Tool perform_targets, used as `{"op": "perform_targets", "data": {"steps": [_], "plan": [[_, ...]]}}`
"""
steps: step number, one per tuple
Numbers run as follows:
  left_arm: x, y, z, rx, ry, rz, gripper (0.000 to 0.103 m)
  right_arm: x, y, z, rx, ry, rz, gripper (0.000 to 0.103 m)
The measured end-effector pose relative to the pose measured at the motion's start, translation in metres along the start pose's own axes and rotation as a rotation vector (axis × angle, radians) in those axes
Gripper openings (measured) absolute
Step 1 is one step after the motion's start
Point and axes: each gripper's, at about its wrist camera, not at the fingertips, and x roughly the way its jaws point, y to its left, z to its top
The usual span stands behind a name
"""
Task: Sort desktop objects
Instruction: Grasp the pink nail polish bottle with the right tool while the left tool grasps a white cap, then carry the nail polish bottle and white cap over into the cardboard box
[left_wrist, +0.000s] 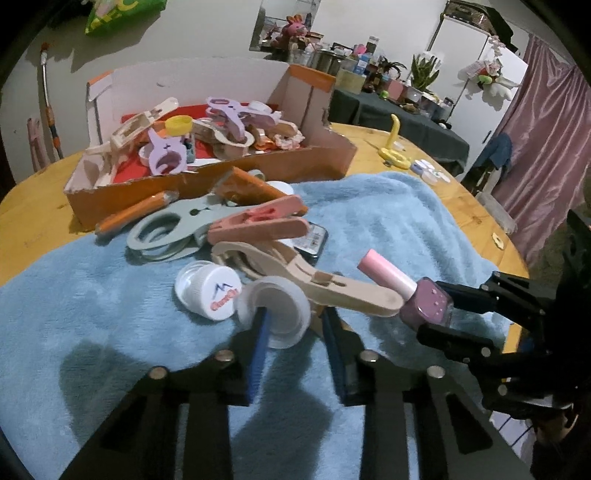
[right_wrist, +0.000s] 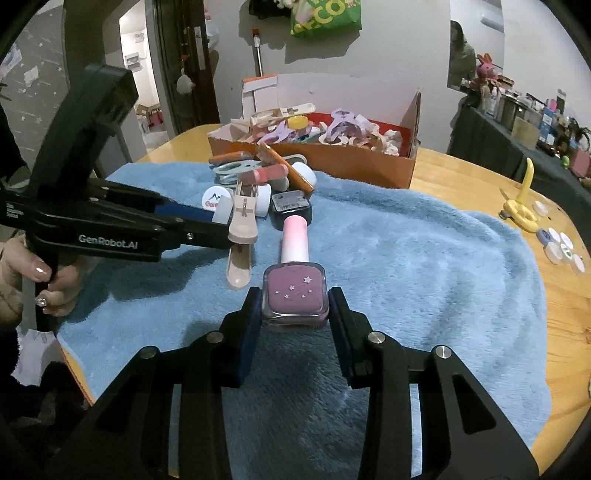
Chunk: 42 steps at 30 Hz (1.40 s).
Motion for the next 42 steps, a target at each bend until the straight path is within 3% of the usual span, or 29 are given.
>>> {"op": "perform_targets", "data": {"steps": [4,10,29,42], "plan": [[-0.001,-0.005,-0.001,0.024,-0.008,-0.004,0.011,-0.006,-0.001,0.000,-0.006,-0.018,0.011,0.034],[-0.005,-0.005,-0.002,0.042,-0.001,0.001,0.008,-0.012,-0.005,0.002,-0.003,-0.034,0.011,0.034],[-0.038,0.002,-0.004,0.035,-0.023,0.001,0.008,-0.018,0.000,0.009,-0.007,-0.042,0.023,0.034],[-0.064,0.022,0.027,0.035,-0.059,0.034,0.008,-0.011,0.003,0.057,-0.041,-0.052,0.019,0.034]]}}
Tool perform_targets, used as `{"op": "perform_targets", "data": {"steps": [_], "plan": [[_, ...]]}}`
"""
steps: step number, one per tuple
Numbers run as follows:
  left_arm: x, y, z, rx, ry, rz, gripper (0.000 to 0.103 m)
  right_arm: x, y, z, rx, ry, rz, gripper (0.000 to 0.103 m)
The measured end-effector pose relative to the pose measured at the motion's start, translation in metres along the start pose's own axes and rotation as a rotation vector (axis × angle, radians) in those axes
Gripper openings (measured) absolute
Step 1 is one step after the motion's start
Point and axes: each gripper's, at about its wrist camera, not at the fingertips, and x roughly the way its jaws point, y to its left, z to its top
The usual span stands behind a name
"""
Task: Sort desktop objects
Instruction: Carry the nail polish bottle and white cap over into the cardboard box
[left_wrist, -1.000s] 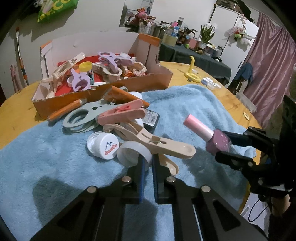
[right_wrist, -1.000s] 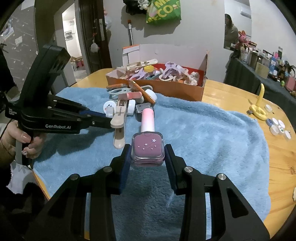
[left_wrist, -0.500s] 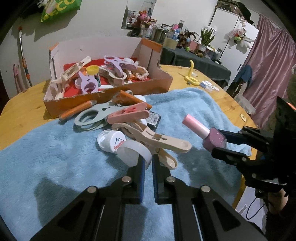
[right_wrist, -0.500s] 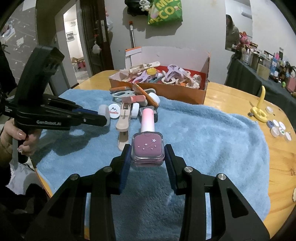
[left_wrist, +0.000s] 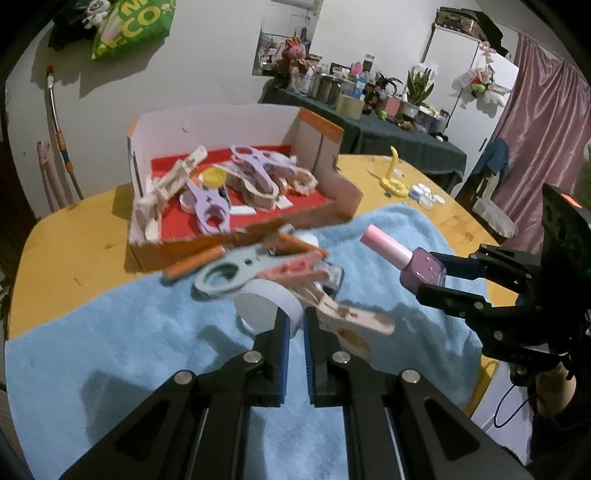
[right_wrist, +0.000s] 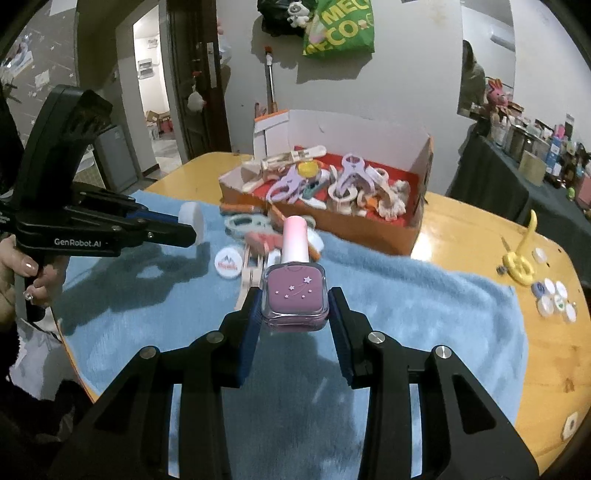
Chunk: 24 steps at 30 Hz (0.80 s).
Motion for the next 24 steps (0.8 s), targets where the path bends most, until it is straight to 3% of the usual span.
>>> {"op": "perform_targets", "data": {"steps": [15,24], "plan": [[-0.002,0.029,0.067,0.014,-0.045,0.052,0.008,0.033,-0.010,0.081,-0.059,-0.002,-0.041,0.034],[0.014,0.042,0.097,0.014,-0.043,0.074,0.008,0.060,-0.023,0.108,-0.054,0.019,-0.055,0.034]]}}
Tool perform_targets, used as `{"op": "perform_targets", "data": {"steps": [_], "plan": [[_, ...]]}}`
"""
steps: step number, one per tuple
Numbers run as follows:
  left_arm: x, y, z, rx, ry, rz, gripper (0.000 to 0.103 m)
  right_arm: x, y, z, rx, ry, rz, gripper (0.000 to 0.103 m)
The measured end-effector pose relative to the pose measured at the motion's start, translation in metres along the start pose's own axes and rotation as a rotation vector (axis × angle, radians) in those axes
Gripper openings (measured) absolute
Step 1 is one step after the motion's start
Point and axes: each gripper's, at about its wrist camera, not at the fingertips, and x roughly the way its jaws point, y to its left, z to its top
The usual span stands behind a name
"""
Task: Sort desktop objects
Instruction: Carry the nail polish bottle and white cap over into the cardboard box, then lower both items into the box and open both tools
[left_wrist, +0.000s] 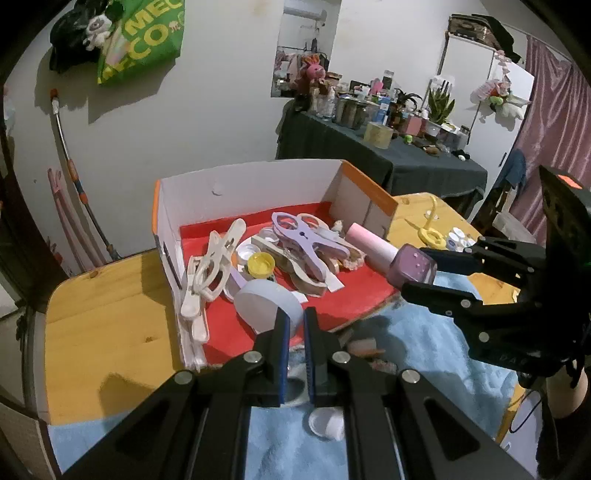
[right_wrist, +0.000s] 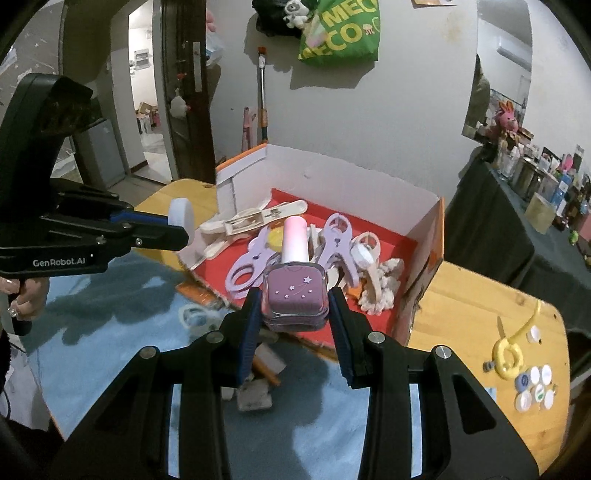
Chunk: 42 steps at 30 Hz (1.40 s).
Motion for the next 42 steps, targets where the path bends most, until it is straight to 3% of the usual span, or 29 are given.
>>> {"op": "perform_targets", "data": {"steps": [20,42], "plan": [[0.067,0.030,0.014,-0.019,0.096,0.036,0.008,0.068,-0.003,0.036,-0.001,0.043,0.005,0.034],[0.093,0.044,0.004,-0.021,0.144,0.031,0.008,0.117,-0.005,0.026,0.023,0.121,0.009,0.034]]}}
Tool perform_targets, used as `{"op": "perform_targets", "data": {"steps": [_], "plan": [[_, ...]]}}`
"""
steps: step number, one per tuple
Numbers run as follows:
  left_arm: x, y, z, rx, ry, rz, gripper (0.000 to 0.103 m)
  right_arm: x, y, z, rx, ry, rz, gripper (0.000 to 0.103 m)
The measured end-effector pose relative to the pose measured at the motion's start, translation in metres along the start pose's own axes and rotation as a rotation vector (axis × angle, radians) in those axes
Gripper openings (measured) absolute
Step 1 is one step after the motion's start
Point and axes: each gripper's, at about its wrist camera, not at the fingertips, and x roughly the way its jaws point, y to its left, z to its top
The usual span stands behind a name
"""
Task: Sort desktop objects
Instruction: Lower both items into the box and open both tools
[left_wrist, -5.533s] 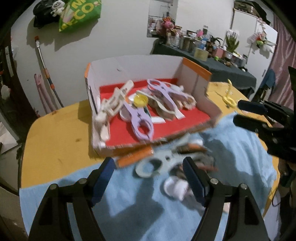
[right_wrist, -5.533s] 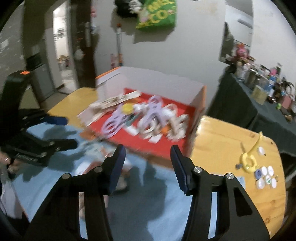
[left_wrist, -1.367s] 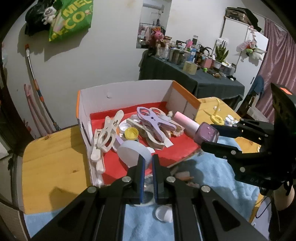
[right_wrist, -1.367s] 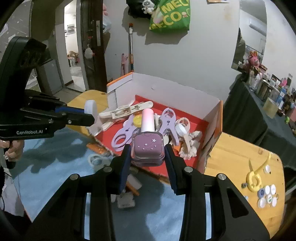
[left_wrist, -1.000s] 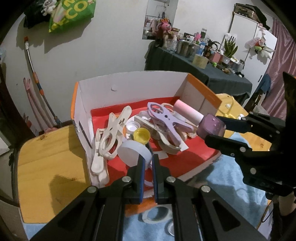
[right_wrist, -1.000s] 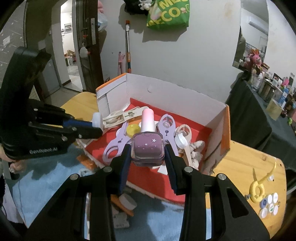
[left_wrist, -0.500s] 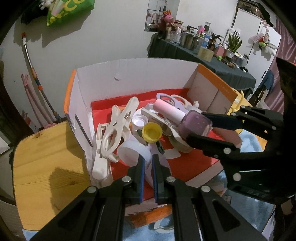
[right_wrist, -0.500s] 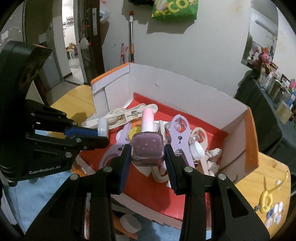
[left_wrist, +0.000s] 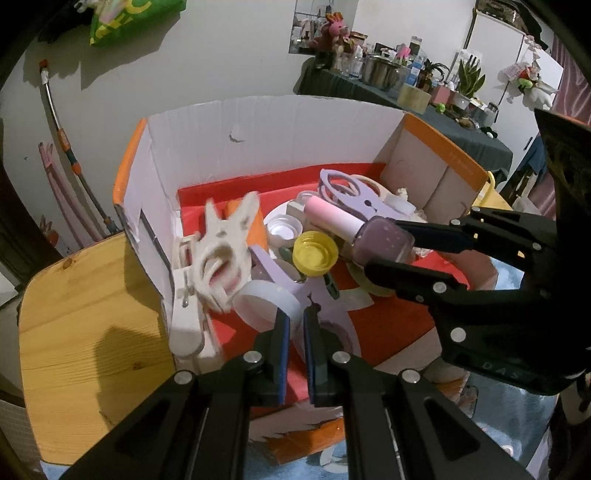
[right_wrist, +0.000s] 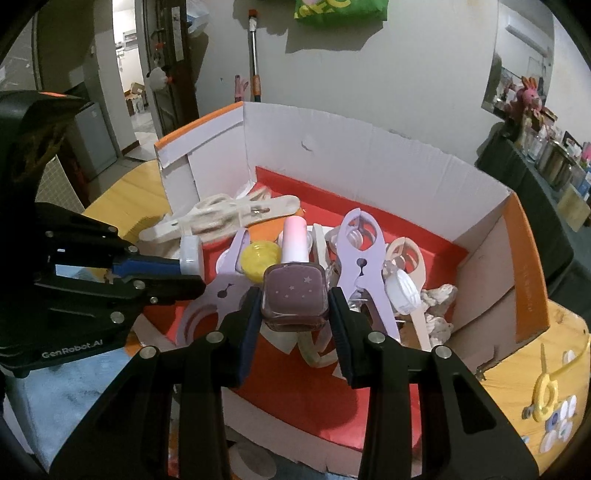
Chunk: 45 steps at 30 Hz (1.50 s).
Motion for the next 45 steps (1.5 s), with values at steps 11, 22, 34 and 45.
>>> {"op": "perform_targets", "data": {"steps": [11,22,34,45], "plan": [[0.006,0.006,-0.004,-0.022,0.013,-0.010,0.008,0.007,-0.003,-0.002,0.005,0.007,0.005,0.034],[0.003,0.004,-0.005,-0.033,0.011,0.006,0.009,0.008,-0.003,-0.004,-0.002,0.016,-0.007,0.035],[-0.012,0.004,-0.008,-0.037,-0.026,0.020,0.042,-0.004,-0.005,-0.006,0.011,0.000,-0.010,0.041],[-0.049,-0.014,-0.026,-0.017,-0.093,0.045,0.056,-0.046,0.000,-0.020,0.005,-0.043,0.006,0.041]]}}
